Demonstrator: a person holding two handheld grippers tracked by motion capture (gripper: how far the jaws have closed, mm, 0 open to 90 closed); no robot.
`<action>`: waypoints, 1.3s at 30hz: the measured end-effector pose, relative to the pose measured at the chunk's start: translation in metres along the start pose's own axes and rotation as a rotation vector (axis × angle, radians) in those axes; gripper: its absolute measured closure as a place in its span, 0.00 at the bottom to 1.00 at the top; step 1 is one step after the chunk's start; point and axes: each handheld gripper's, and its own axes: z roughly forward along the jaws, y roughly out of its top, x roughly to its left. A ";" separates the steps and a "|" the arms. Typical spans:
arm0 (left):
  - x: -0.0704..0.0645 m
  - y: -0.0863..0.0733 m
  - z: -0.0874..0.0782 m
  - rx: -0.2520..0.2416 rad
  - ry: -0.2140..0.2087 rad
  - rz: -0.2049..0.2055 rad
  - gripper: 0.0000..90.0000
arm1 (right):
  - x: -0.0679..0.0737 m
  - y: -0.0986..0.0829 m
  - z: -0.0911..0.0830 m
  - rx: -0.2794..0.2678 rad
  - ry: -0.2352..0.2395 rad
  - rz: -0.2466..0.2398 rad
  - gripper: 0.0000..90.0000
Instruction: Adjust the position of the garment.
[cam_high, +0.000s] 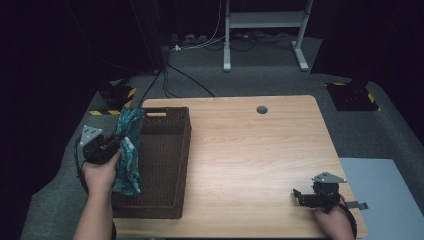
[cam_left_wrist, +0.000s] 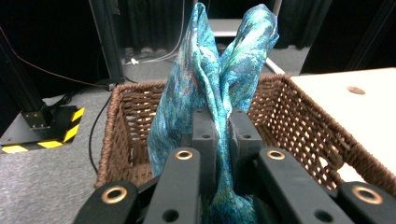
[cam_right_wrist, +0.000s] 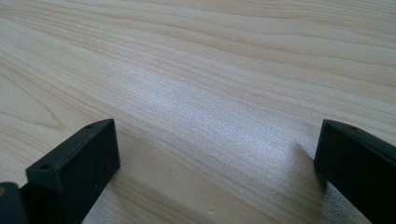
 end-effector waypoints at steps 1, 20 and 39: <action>0.001 0.000 -0.001 0.006 0.002 0.007 0.93 | 0.000 0.000 0.000 0.000 0.000 0.000 0.00; -0.005 -0.006 0.017 0.080 0.021 0.009 0.93 | 0.000 0.000 0.000 0.000 0.000 0.001 0.00; -0.002 0.000 0.037 0.144 0.048 -0.040 0.92 | 0.000 0.000 0.000 0.000 0.001 0.001 0.00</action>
